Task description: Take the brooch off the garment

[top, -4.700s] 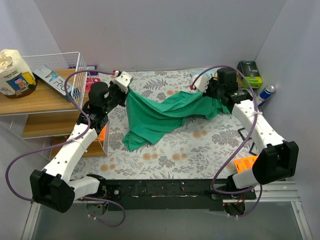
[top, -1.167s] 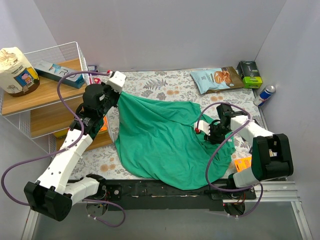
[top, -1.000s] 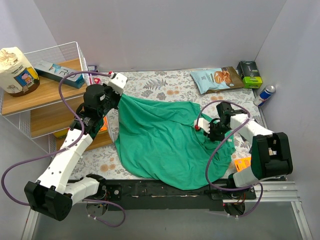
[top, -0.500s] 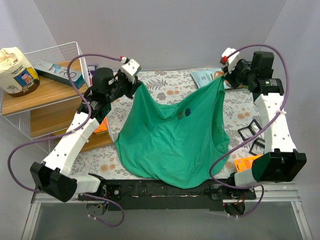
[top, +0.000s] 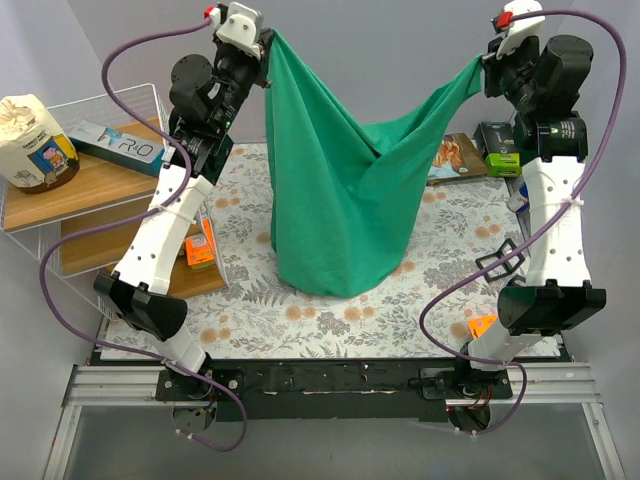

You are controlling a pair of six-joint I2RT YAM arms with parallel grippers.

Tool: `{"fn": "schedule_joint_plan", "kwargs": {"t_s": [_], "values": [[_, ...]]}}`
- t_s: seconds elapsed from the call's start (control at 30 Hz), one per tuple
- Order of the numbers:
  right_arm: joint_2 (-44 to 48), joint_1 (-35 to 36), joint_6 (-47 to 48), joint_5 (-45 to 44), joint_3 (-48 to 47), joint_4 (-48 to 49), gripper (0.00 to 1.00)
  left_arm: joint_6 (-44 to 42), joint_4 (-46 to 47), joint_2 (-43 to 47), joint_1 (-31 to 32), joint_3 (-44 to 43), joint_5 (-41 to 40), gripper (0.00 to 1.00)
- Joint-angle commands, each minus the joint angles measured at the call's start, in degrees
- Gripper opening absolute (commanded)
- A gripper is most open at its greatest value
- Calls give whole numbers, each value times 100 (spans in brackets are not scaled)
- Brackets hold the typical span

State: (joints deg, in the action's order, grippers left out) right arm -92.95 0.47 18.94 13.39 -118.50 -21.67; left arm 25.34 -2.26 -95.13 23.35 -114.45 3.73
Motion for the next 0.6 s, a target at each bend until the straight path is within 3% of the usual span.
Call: {"fn": "schedule_joint_plan", "kwargs": {"t_s": [0.0,0.33,0.47,0.57], "values": [[443,-249,47,-442,89,875,1,-108,525,390,-6,-323,-232,0],[2350,-618,891,-135,1969,647,1,-678,350,2189,2,1223,145,0],[2922,-618,927,-257,1998,243,1,-899,261,2675,2,1417,76,0],[3194,-618,927,-591,1787,181,1,-1075,60,2667,-6,1032,-12,0]]}}
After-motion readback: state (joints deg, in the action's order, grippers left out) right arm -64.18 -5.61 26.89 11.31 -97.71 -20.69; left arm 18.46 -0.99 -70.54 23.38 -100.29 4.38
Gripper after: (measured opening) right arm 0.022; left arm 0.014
